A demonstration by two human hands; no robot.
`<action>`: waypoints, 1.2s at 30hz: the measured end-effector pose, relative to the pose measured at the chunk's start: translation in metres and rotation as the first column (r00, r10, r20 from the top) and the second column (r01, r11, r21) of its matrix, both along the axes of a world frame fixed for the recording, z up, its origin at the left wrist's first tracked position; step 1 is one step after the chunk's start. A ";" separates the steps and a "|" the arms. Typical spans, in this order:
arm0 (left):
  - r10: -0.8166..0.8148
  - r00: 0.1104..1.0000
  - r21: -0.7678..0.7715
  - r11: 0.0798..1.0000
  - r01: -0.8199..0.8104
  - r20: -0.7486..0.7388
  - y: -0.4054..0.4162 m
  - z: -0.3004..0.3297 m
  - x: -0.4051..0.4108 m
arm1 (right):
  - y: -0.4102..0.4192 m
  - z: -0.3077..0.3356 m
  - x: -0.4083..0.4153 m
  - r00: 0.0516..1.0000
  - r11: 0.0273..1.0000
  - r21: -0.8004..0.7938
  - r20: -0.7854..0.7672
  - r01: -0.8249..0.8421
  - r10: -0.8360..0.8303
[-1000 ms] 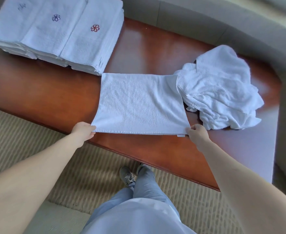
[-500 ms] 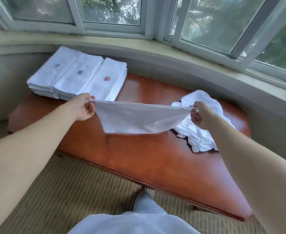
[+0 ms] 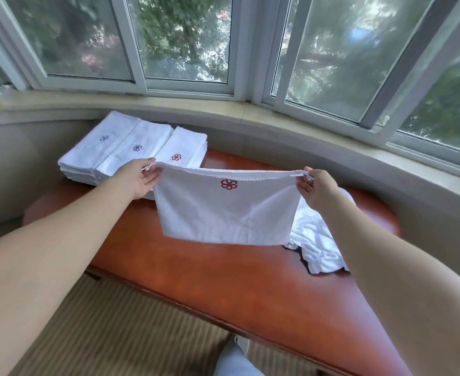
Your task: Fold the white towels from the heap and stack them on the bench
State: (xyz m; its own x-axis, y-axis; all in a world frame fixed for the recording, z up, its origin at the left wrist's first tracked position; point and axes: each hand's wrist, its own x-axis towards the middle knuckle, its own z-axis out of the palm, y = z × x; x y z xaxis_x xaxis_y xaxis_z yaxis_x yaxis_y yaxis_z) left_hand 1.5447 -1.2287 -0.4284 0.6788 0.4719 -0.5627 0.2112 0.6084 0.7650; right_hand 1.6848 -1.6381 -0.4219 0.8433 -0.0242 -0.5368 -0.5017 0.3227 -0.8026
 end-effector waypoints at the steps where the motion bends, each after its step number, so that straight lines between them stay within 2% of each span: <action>1: 0.008 1.000 0.015 1.000 -0.008 0.001 -0.001 -0.002 0.000 | -0.001 -0.003 0.001 1.000 1.000 0.011 0.014 0.010 -0.010; 4: 0.009 0.999 0.070 0.998 -0.006 -0.042 -0.004 -0.013 -0.011 | -0.010 -0.016 -0.007 1.000 1.000 -0.020 0.030 -0.001 0.002; 7: -0.038 0.989 0.139 0.989 0.059 -0.144 -0.012 -0.041 -0.037 | -0.023 -0.046 -0.033 0.997 0.976 -0.203 -0.022 -0.076 0.073; 10: -0.118 0.940 0.165 0.970 0.178 -0.319 -0.026 -0.096 -0.081 | -0.034 -0.099 -0.074 0.976 0.890 -0.408 -0.157 -0.204 0.152; 13: -0.243 0.818 0.133 0.923 0.360 -0.522 -0.040 -0.159 -0.133 | -0.048 -0.153 -0.115 0.915 0.744 -0.542 -0.315 -0.391 0.251; 15: -0.332 0.717 0.057 0.887 0.459 -0.613 -0.047 -0.191 -0.163 | -0.056 -0.177 -0.138 0.818 0.630 -0.528 -0.445 -0.569 0.365; 17: -0.441 0.592 -0.059 0.832 0.552 -0.675 -0.051 -0.211 -0.187 | -0.063 -0.192 -0.159 0.673 0.509 -0.451 -0.588 -0.733 0.449; 20: -0.583 0.384 -0.178 0.685 0.707 -0.716 -0.050 -0.221 -0.206 | -0.070 -0.199 -0.172 0.462 0.303 -0.349 -0.701 -0.887 0.544; 22: -0.607 0.327 -0.187 0.629 0.754 -0.724 -0.043 -0.220 -0.208 | -0.073 -0.198 -0.166 0.366 0.139 -0.356 -0.725 -0.924 0.583; 23: -0.600 0.342 -0.168 0.633 0.756 -0.723 -0.039 -0.220 -0.206 | -0.075 -0.199 -0.161 0.378 0.101 -0.400 -0.710 -0.911 0.594; 26: -0.539 0.472 -0.068 0.705 0.705 -0.698 -0.030 -0.214 -0.186 | -0.075 -0.207 -0.135 0.510 0.140 -0.547 -0.614 -0.825 0.603; 30: -0.425 0.618 0.085 0.777 0.624 -0.661 -0.019 -0.208 -0.146 | -0.064 -0.219 -0.096 0.697 0.349 -0.624 -0.487 -0.699 0.526; 33: -0.364 0.675 0.201 0.769 0.607 -0.642 -0.013 -0.215 -0.109 | -0.054 -0.232 -0.072 0.758 0.428 -0.640 -0.429 -0.639 0.491; 36: -0.272 0.725 0.278 0.794 0.541 -0.633 -0.011 -0.228 -0.076 | -0.044 -0.247 -0.053 0.791 0.455 -0.661 -0.391 -0.597 0.470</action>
State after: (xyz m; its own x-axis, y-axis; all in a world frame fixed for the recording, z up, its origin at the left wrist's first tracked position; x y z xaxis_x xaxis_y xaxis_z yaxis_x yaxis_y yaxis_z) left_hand 1.4689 -1.2396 -0.6569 0.5074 0.4958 -0.7048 0.8084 0.0093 0.5886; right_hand 1.6315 -1.6820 -0.6686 0.7531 -0.0206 -0.6576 -0.4832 -0.6957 -0.5315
